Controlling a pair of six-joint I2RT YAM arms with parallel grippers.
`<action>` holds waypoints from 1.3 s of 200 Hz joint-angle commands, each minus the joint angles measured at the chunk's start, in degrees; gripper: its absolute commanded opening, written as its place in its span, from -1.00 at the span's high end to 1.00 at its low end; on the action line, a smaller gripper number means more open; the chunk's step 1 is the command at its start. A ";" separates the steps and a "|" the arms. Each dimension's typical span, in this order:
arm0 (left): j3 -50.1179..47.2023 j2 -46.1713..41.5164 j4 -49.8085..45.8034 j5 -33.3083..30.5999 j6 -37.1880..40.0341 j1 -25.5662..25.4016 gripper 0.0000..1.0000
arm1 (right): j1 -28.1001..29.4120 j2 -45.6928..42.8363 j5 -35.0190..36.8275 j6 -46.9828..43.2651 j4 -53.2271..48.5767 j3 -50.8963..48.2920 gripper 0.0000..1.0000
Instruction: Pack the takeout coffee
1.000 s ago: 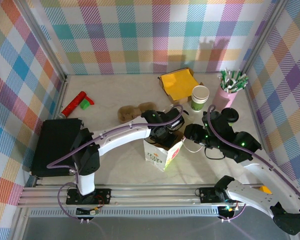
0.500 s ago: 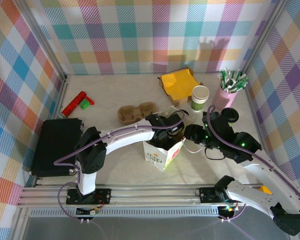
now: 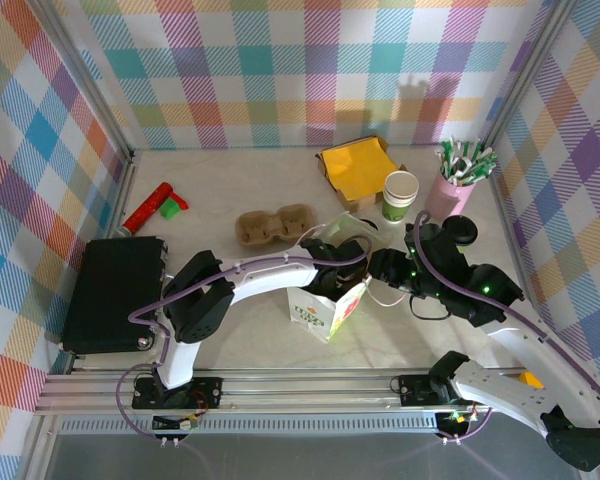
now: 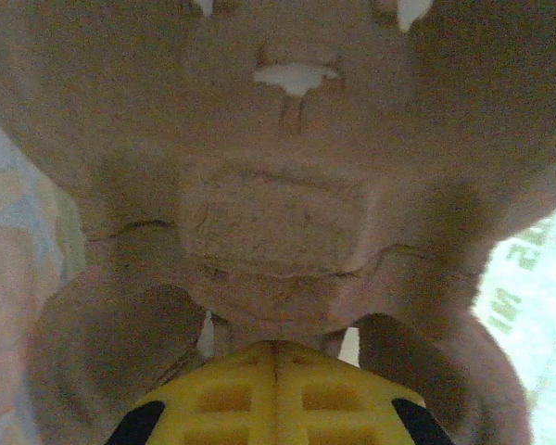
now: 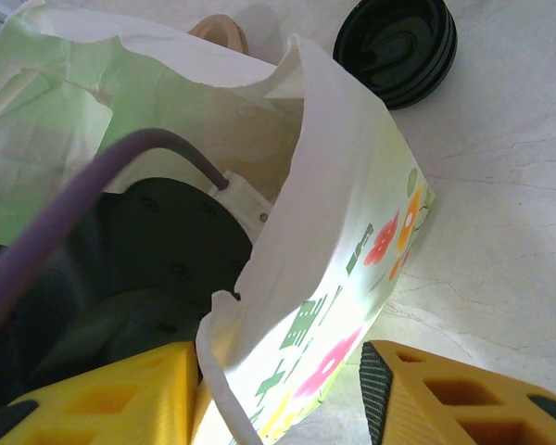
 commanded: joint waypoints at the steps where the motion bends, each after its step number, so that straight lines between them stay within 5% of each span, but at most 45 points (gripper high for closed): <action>1: -0.78 1.04 1.13 1.05 -0.44 0.54 0.99 | -0.34 -0.79 -0.56 -0.75 0.09 -0.97 -0.03; 143: -5.87 5.54 7.10 2.10 -3.42 0.10 1.00 | -0.30 -1.12 -0.71 -0.68 0.36 -1.43 -0.03; 260: -0.86 -6.31 3.53 -1.91 -7.43 -1.22 1.00 | -0.30 -0.58 -0.55 -1.06 0.47 -1.43 -0.08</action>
